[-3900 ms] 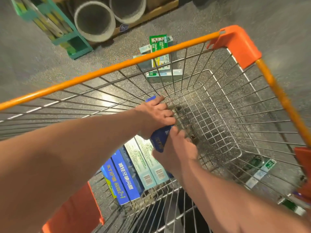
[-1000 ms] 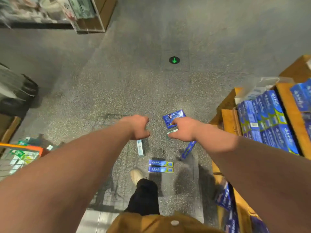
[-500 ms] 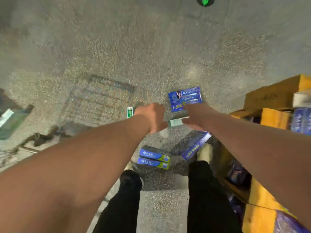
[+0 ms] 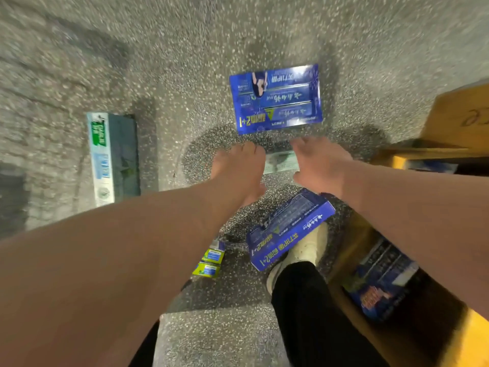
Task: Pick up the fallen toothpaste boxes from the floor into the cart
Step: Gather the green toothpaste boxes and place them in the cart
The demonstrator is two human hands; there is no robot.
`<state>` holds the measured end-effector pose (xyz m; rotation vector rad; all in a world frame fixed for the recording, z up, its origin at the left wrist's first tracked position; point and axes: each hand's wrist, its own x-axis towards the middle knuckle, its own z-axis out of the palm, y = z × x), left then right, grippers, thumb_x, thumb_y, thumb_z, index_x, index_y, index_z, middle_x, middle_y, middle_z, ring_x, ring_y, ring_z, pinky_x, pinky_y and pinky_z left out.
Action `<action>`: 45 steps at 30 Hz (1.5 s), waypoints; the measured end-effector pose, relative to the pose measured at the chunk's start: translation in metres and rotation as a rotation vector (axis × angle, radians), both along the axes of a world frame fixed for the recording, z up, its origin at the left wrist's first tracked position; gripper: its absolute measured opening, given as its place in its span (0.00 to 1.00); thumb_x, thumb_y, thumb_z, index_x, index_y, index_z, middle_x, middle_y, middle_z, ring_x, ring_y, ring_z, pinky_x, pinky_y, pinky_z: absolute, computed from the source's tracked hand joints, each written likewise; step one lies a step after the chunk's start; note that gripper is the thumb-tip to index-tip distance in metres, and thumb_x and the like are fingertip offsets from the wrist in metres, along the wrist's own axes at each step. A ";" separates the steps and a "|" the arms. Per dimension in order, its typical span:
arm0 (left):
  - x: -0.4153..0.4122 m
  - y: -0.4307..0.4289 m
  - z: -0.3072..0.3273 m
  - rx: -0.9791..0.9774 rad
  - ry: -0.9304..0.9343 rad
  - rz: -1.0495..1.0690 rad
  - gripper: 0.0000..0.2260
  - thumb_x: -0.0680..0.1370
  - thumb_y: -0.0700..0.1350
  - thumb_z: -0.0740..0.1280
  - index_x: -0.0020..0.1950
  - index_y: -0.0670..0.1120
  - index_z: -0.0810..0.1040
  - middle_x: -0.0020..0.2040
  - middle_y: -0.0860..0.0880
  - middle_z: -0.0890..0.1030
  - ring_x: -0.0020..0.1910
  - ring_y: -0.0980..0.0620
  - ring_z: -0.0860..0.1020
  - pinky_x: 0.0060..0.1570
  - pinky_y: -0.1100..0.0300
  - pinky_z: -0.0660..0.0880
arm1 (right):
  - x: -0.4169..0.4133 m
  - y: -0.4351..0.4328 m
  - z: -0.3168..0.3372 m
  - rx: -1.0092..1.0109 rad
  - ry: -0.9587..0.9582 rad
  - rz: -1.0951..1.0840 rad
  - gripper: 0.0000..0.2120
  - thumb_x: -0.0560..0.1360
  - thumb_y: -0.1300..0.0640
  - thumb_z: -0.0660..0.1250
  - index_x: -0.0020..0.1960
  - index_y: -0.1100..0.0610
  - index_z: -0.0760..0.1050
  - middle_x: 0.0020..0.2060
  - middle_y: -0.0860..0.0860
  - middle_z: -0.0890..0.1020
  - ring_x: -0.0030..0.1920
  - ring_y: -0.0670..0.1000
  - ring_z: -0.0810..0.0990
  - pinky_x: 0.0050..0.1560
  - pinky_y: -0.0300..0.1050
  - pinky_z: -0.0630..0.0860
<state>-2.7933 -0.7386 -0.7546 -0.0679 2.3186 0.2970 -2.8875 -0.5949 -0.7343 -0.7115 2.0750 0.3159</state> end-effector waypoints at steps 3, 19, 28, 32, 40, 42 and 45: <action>-0.001 0.010 -0.042 -0.003 0.018 0.000 0.37 0.75 0.59 0.73 0.75 0.44 0.62 0.71 0.43 0.69 0.69 0.41 0.70 0.68 0.38 0.67 | 0.000 -0.004 -0.046 -0.008 0.047 0.093 0.38 0.71 0.53 0.75 0.75 0.55 0.61 0.67 0.55 0.71 0.67 0.59 0.70 0.66 0.60 0.72; 0.058 -0.055 -0.044 -0.011 -0.062 0.502 0.20 0.78 0.45 0.66 0.69 0.44 0.67 0.64 0.44 0.74 0.61 0.43 0.75 0.58 0.46 0.72 | 0.023 -0.116 -0.055 -0.060 0.087 0.421 0.19 0.75 0.62 0.63 0.65 0.53 0.69 0.62 0.53 0.78 0.65 0.58 0.73 0.69 0.58 0.62; 0.143 -0.145 -0.024 -0.124 -0.161 0.742 0.24 0.79 0.53 0.68 0.69 0.44 0.65 0.65 0.44 0.72 0.65 0.42 0.72 0.56 0.48 0.72 | 0.095 -0.249 -0.055 -0.255 0.099 0.770 0.17 0.75 0.63 0.67 0.61 0.51 0.74 0.57 0.51 0.78 0.65 0.55 0.72 0.72 0.52 0.58; 0.167 -0.166 -0.029 -0.135 -0.112 0.887 0.24 0.79 0.52 0.69 0.69 0.45 0.65 0.64 0.45 0.65 0.65 0.43 0.67 0.51 0.50 0.73 | 0.116 -0.279 -0.067 -0.416 0.174 0.870 0.15 0.72 0.63 0.70 0.58 0.52 0.78 0.54 0.52 0.74 0.62 0.57 0.71 0.72 0.55 0.61; 0.200 -0.178 -0.061 -0.227 -0.076 0.968 0.25 0.80 0.54 0.69 0.71 0.47 0.63 0.65 0.46 0.69 0.65 0.45 0.70 0.60 0.50 0.69 | 0.136 -0.313 -0.084 -0.484 0.090 0.955 0.19 0.74 0.67 0.63 0.63 0.57 0.73 0.59 0.53 0.75 0.64 0.56 0.70 0.69 0.52 0.67; 0.203 -0.181 -0.066 -0.242 -0.087 0.913 0.25 0.81 0.52 0.68 0.73 0.47 0.62 0.66 0.46 0.69 0.66 0.45 0.69 0.62 0.50 0.67 | 0.137 -0.315 -0.087 -0.450 0.073 0.942 0.18 0.72 0.69 0.66 0.60 0.57 0.73 0.58 0.53 0.72 0.63 0.56 0.69 0.65 0.53 0.71; 0.205 -0.186 -0.073 -0.260 -0.064 0.880 0.21 0.81 0.51 0.67 0.71 0.48 0.64 0.65 0.46 0.67 0.65 0.44 0.67 0.63 0.47 0.66 | 0.137 -0.316 -0.093 -0.470 0.066 0.931 0.19 0.70 0.70 0.69 0.57 0.56 0.71 0.55 0.53 0.71 0.59 0.54 0.69 0.59 0.52 0.75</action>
